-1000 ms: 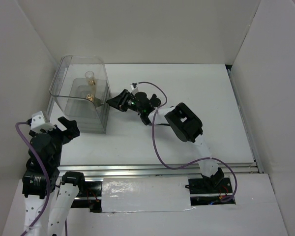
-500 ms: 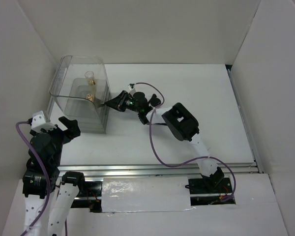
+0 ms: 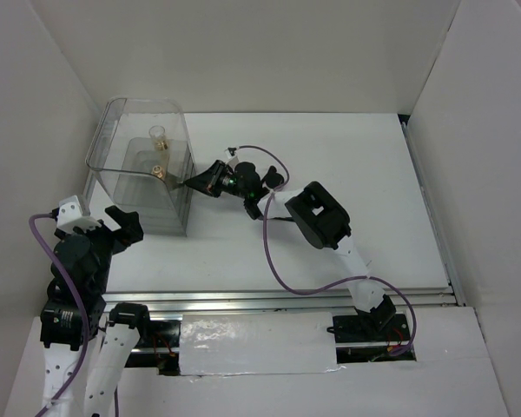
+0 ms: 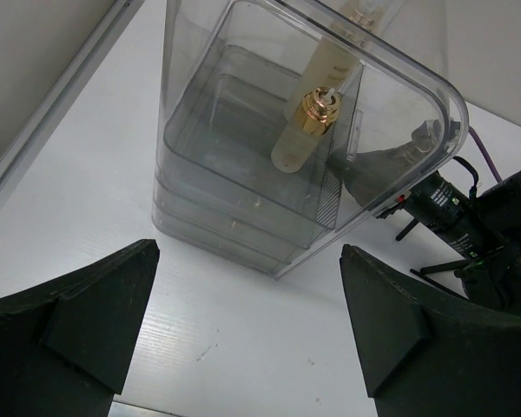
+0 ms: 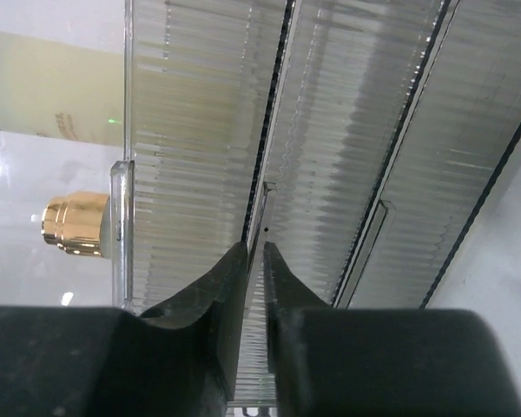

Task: Organize the makeup

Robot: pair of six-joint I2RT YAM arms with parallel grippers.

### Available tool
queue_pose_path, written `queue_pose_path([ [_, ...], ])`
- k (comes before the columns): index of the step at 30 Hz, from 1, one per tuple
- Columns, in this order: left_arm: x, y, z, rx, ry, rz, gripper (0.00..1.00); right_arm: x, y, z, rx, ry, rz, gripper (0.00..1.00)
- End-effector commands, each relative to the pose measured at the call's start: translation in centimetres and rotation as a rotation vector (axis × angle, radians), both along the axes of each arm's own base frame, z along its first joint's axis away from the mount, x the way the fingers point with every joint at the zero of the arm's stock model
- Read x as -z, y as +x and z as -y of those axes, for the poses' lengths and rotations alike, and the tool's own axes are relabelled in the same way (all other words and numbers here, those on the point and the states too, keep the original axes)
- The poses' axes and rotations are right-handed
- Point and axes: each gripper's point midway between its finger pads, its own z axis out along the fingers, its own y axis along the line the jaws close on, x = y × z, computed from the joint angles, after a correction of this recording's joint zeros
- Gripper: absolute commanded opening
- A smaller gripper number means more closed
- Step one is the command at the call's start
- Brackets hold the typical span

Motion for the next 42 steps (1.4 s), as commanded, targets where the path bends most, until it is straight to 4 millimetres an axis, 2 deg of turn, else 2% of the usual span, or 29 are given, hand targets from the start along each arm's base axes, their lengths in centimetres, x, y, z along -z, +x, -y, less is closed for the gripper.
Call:
queue_pose_path([
  [1, -1.3, 0.3, 0.3, 0.019, -0.005, 0.059, 0.99, -2.6, -0.7, -0.8, -0.04, 0.072, 0.072, 0.18],
  [5, -1.2, 0.3, 0.4, 0.021, -0.004, 0.055, 0.99, -2.8, -0.7, -0.6, -0.038, 0.069, 0.076, 0.0],
  [10, -1.2, 0.4, 0.5, 0.027, -0.002, 0.054, 1.0, -3.8, -0.4, 0.4, -0.041, 0.064, 0.097, 0.0],
  [18, -1.3, 0.3, 0.5, 0.029, -0.002, 0.062, 0.99, -4.4, 0.6, 3.9, -0.037, 0.037, 0.117, 0.0],
  [20, -1.2, 0.3, 0.5, 0.029, -0.002, 0.057, 0.99, -3.9, 0.5, 4.4, -0.044, 0.018, 0.112, 0.0],
  [36, -1.3, 0.2, 0.5, 0.027, -0.004, 0.062, 0.99, -3.9, -0.1, 7.7, -0.059, -0.017, 0.135, 0.0],
  [37, -1.2, 0.2, 0.4, 0.026, -0.002, 0.059, 0.99, -3.9, -0.1, 7.8, -0.059, -0.014, 0.138, 0.03],
  [39, -1.3, 0.3, 0.5, 0.03, -0.003, 0.06, 0.99, -4.2, -0.4, 8.0, -0.066, -0.011, 0.145, 0.19],
  [40, -1.2, 0.3, 0.5, 0.032, -0.003, 0.06, 0.99, -4.4, -0.4, 8.0, -0.067, -0.012, 0.149, 0.31],
  [42, -1.3, 0.3, 0.5, 0.032, -0.002, 0.061, 0.99, -5.0, -0.5, 8.1, -0.073, -0.012, 0.162, 0.42],
])
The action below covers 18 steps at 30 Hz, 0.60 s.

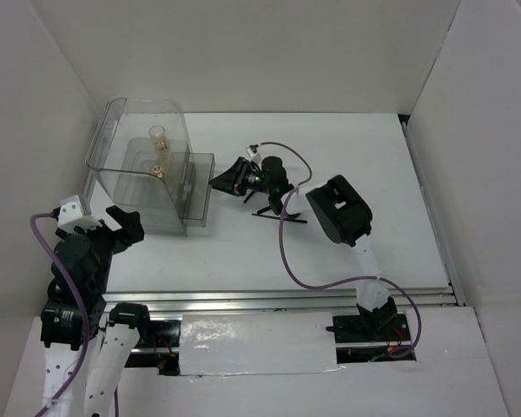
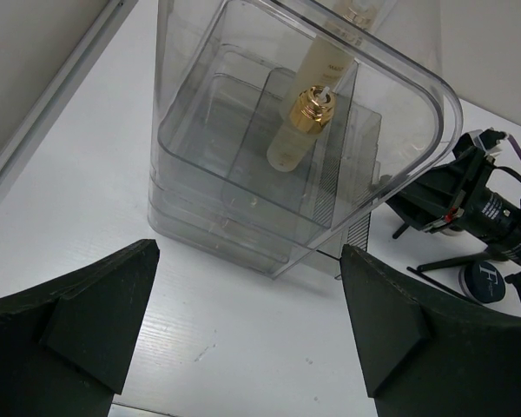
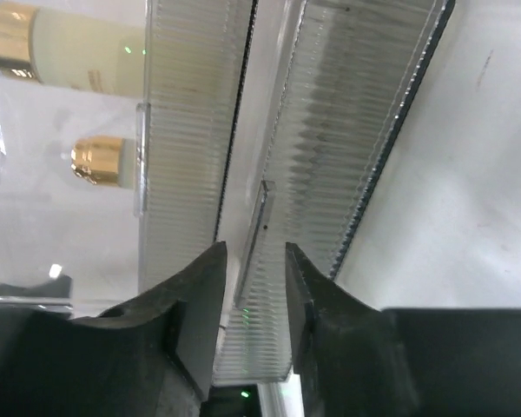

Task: Organize the makeup

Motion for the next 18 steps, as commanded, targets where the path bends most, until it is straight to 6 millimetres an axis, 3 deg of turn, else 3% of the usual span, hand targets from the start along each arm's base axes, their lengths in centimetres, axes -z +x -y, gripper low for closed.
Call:
queue_pose_path([
  [1, -1.3, 0.2, 0.3, 0.017, -0.001, 0.06, 0.99, -6.0, -0.5, 0.5, -0.024, 0.059, 0.161, 0.52],
  [4, -1.4, 0.1, 0.3, 0.021, 0.0, 0.062, 1.0, -6.8, -0.4, 1.2, -0.022, 0.036, 0.179, 0.73],
  [9, -1.4, 0.1, 0.3, 0.019, -0.001, 0.064, 0.99, -7.5, 0.1, 4.3, 0.031, -0.05, 0.223, 0.82],
  [10, -1.4, 0.0, 0.3, 0.017, -0.002, 0.066, 0.99, -7.7, 0.1, 6.1, 0.066, -0.092, 0.203, 0.99],
  [12, -1.4, -0.1, 0.1, 0.004, -0.004, 0.067, 1.0, -7.4, 0.6, 8.3, 0.124, -0.214, 0.252, 1.0],
  [15, -1.4, -0.1, -0.1, -0.007, -0.008, 0.066, 0.99, -5.9, 1.1, 12.8, 0.261, -0.559, 0.239, 1.0],
  [16, -1.3, -0.1, -0.1, -0.009, -0.009, 0.065, 0.99, -5.1, 0.9, 15.5, 0.336, -0.725, 0.173, 1.0],
  [18, -1.3, -0.1, -0.1, -0.011, -0.01, 0.062, 0.99, -4.0, -0.7, 19.0, 0.372, -0.91, 0.146, 1.0],
])
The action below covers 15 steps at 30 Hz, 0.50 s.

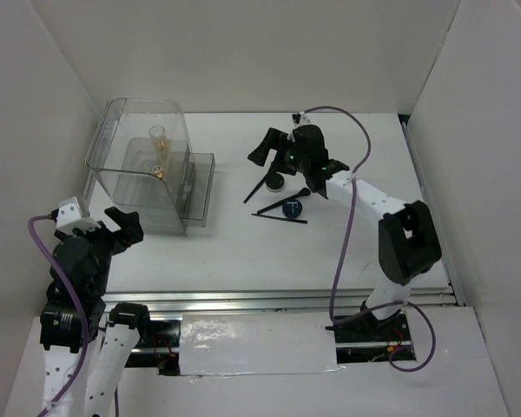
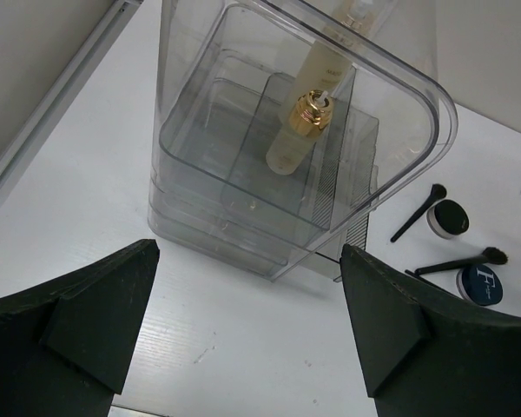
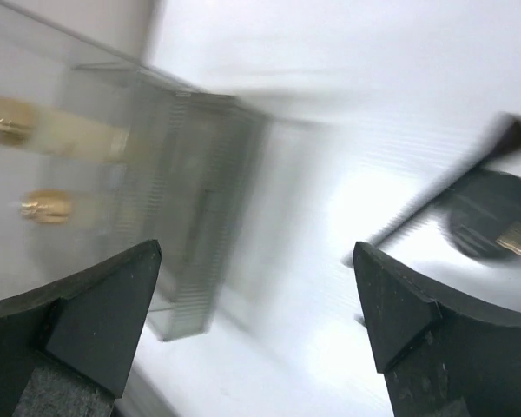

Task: Organize the makeup

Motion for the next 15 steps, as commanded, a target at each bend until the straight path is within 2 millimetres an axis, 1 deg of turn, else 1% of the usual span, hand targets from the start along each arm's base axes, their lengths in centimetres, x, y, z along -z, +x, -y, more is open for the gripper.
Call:
queue_pose_path([
  [1, -1.0, 0.2, -0.2, -0.013, -0.007, 0.041, 0.99, 4.8, -2.8, 8.8, 0.216, -0.504, -0.11, 1.0],
  [2, -0.9, 0.2, -0.1, -0.013, -0.009, 0.04, 0.99, 5.3, -3.2, 10.2, 0.253, -0.562, -0.117, 1.0],
  [3, -0.9, 0.2, -0.1, -0.01, -0.007, 0.037, 0.99, 6.4, -4.2, 11.7, 0.278, -0.623, -0.15, 1.0],
  [4, -0.9, 0.3, 0.0, -0.007, -0.008, 0.038, 1.0, 6.8, -4.4, 12.7, 0.295, -0.67, -0.159, 1.0],
  [5, -0.9, 0.3, 0.0, -0.007, -0.007, 0.038, 0.99, 7.4, -4.6, 13.0, 0.288, -0.697, -0.176, 1.0],
  [6, -0.9, 0.3, 0.0, -0.007, -0.007, 0.039, 0.99, 8.5, -5.0, 13.2, 0.267, -0.735, -0.215, 1.0],
  [8, -0.9, 0.2, 0.0, -0.007, -0.008, 0.038, 0.99, 9.2, -5.0, 13.4, 0.258, -0.764, -0.241, 1.0],
  [9, -0.9, 0.2, -0.1, -0.01, -0.008, 0.037, 0.99, 10.0, -5.0, 13.3, 0.25, -0.769, -0.255, 0.99],
  [15, -1.0, -0.1, -0.2, -0.016, -0.01, 0.048, 0.99, 12.8, -5.1, 12.9, 0.238, -0.765, -0.31, 0.97],
])
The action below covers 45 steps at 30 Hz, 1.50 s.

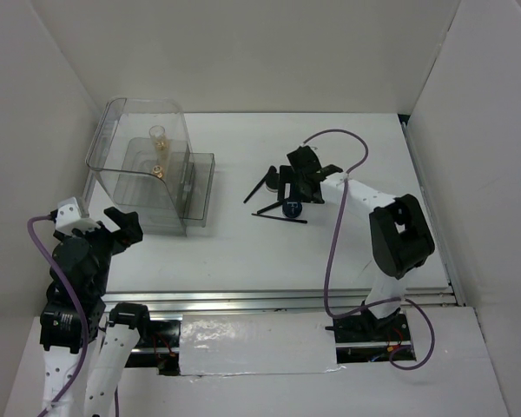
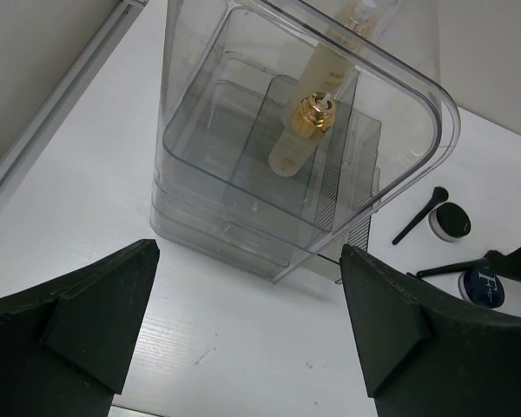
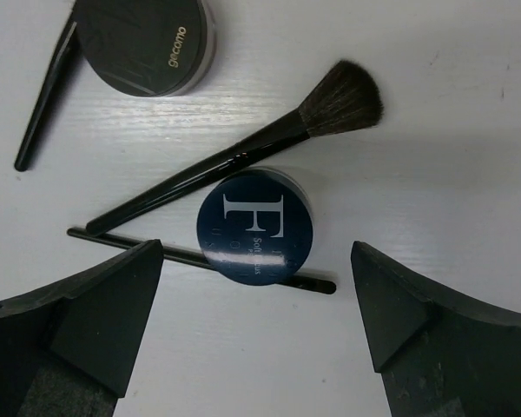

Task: Organize the makeup

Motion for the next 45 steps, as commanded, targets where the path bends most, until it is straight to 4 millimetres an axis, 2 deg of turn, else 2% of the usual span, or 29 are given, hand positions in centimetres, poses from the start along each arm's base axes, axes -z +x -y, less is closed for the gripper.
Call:
queue_pose_path([
  [1, -1.0, 0.0, 0.0, -0.005, -0.01, 0.047, 1.0, 0.9, -0.3, 0.6, 0.009, -0.045, -0.024, 0.96],
  [8, -1.0, 0.1, 0.2, 0.009, -0.009, 0.045, 0.99, 4.6, -0.6, -0.5, -0.034, -0.011, -0.106, 0.93],
  [9, -1.0, 0.1, 0.2, 0.01, -0.008, 0.045, 0.99, 4.7, -0.4, -1.2, -0.052, 0.016, -0.101, 0.92],
  [11, -1.0, 0.0, 0.2, 0.01, -0.008, 0.046, 0.99, 5.5, -0.5, -1.4, -0.054, 0.013, -0.124, 0.9],
  [15, -1.1, 0.0, 0.2, 0.008, -0.008, 0.051, 0.99, 6.2, -0.6, -1.2, -0.046, 0.007, -0.134, 0.81],
  [16, -1.0, 0.0, 0.2, 0.01, -0.008, 0.051, 1.0, 6.1, -0.8, -1.0, -0.043, 0.002, -0.129, 0.72],
  [19, -1.1, 0.0, 0.3, 0.013, -0.009, 0.052, 0.99, 4.9, -0.6, -0.6, -0.022, 0.005, -0.079, 0.59],
  [22, -1.1, 0.0, 0.3, 0.014, -0.008, 0.053, 0.99, 3.2, -0.3, -0.5, -0.023, 0.016, -0.024, 0.53],
  [27, -1.1, -0.1, 0.3, 0.013, -0.009, 0.055, 0.99, -0.3, -0.2, -0.6, -0.023, 0.027, 0.059, 0.51],
  [30, -1.2, -0.1, 0.3, 0.014, -0.009, 0.058, 0.99, -3.5, -0.1, -1.9, -0.051, 0.052, 0.112, 0.51],
  [31, -1.1, -0.1, 0.3, 0.013, -0.009, 0.055, 0.99, -4.0, -0.2, -2.3, -0.063, 0.054, 0.115, 0.51],
  [35, -1.2, -0.1, 0.2, 0.009, -0.01, 0.059, 0.99, -6.2, -0.6, -6.4, -0.159, 0.085, 0.136, 0.51],
  [36, -1.2, -0.1, 0.2, 0.008, -0.01, 0.06, 0.99, -7.0, -1.0, -8.9, -0.211, 0.1, 0.148, 0.51],
  [38, -1.2, -0.2, 0.2, 0.006, -0.011, 0.063, 0.99, -7.5, -1.8, -11.7, -0.275, 0.118, 0.149, 0.51],
  [39, -1.2, -0.2, 0.1, 0.002, -0.011, 0.062, 0.99, -8.4, -2.4, -14.6, -0.333, 0.144, 0.157, 0.51],
  [42, -1.3, -0.3, 0.0, 0.0, -0.012, 0.067, 0.99, -10.0, -3.1, -19.3, -0.411, 0.211, 0.185, 0.52],
  [43, -1.3, -0.3, 0.0, 0.0, -0.011, 0.068, 0.99, -10.7, -4.0, -21.4, -0.448, 0.263, 0.196, 0.52],
  [45, -1.4, -0.3, 0.2, 0.008, -0.009, 0.072, 0.99, -12.0, -4.2, -23.7, -0.479, 0.321, 0.226, 0.52],
])
